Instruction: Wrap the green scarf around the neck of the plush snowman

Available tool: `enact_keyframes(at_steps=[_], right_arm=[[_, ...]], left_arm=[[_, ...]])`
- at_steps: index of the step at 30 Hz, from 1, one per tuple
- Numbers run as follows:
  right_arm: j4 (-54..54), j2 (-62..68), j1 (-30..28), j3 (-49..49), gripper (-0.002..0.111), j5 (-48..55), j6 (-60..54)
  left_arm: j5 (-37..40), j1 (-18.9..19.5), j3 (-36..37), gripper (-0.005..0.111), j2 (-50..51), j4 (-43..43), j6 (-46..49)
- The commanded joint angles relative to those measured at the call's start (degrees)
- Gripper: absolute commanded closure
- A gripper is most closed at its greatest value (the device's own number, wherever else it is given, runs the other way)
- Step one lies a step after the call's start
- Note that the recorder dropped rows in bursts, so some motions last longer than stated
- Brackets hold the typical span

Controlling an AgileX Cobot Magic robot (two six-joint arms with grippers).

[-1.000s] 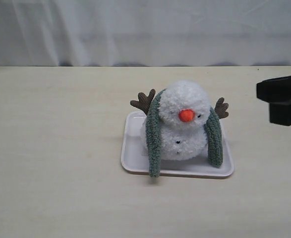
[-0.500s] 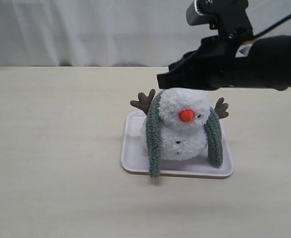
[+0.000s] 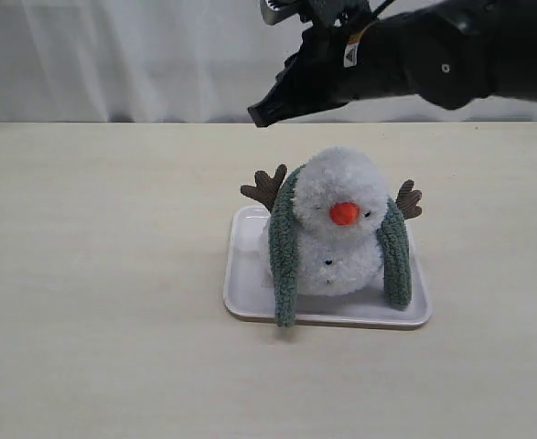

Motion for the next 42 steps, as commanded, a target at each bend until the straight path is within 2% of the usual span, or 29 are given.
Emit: enact_keyframes(at_steps=[1, 3, 5, 8, 12, 16, 23, 42], right_arm=[[-29.2, 1.1, -0.6, -7.1, 0.104, 17.2, 24.2], [-37.7, 1.3, -0.6, -9.0, 0.104, 29.0, 35.8], [-37.3, 1.6, -0.6, -10.1, 0.104, 34.6, 35.3], [-27.0, 1.8, -0.7, -12.2, 0.104, 37.1, 25.1], [-7.0, 2.5, -0.7, -15.8, 0.104, 37.2, 12.7], [0.7, 3.8, 0.7, -16.9, 0.104, 36.6, 8.5], [0.6, 9.2, 4.7, -16.9, 0.104, 36.6, 8.5], [0.8, 18.0, 4.7, -16.9, 0.104, 37.9, 11.0]], left_arm=[[-1.0, 0.0, 0.2, 0.107, -0.2, -0.1, -0.1], [-1.0, 0.0, 0.2, 0.107, -0.2, -0.1, -0.1], [-1.0, 0.0, 0.2, 0.107, -0.2, -0.1, -0.1], [-1.0, 0.0, 0.2, 0.107, -0.2, -0.1, -0.1], [-1.0, 0.0, 0.2, 0.107, -0.2, -0.1, -0.1], [-1.0, 0.0, 0.2, 0.107, -0.2, -0.1, -0.1], [-0.7, 0.0, 0.2, 0.107, -0.2, -0.1, -0.1], [-0.7, 0.0, 0.2, 0.107, -0.2, -0.1, -0.1]])
